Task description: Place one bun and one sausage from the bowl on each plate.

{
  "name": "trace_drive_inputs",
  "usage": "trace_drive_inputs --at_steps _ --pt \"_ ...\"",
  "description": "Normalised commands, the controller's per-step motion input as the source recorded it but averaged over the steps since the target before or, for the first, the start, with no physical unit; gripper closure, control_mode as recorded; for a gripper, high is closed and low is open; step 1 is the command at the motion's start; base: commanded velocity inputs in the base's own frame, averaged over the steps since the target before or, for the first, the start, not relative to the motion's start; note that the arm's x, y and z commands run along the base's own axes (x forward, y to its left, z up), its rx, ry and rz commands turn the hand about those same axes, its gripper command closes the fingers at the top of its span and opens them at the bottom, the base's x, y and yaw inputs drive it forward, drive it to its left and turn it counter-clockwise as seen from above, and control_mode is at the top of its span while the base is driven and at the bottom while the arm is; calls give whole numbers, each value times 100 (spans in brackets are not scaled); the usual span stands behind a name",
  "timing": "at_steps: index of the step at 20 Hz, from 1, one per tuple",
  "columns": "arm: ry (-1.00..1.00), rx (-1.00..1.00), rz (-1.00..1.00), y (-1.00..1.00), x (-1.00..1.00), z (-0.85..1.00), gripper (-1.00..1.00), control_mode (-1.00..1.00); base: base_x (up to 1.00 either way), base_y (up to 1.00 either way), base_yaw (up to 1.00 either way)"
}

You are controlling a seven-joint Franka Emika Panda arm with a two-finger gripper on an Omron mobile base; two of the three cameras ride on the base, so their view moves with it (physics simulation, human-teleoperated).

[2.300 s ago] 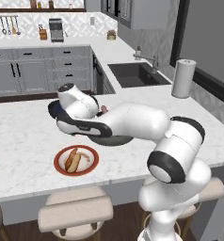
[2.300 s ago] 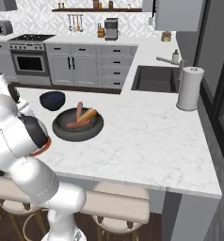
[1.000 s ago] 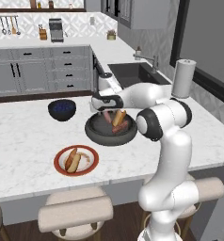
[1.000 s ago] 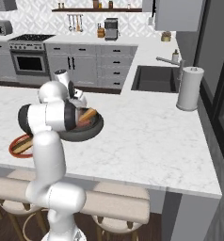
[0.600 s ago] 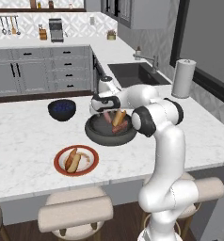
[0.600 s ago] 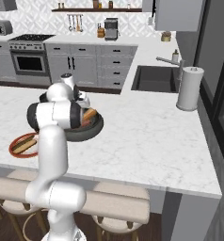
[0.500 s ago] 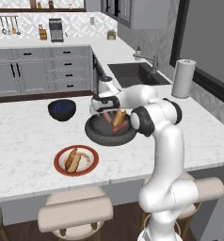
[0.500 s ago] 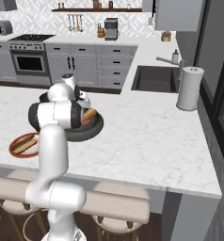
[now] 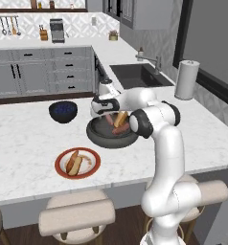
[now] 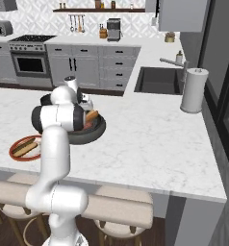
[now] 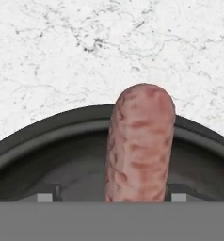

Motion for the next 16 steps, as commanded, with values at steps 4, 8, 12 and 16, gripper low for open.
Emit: trace_drive_inputs --at_steps 4,8,12,16 --pt "0 0 0 -3 -7 -1 100 -100 0 0 0" --pt "-3 0 0 0 -34 8 100 -100 0 0 0" --pt "-13 3 0 0 -97 91 100 -100 0 0 0" --pt "-3 4 -5 5 -100 94 100 -100 0 0 0"
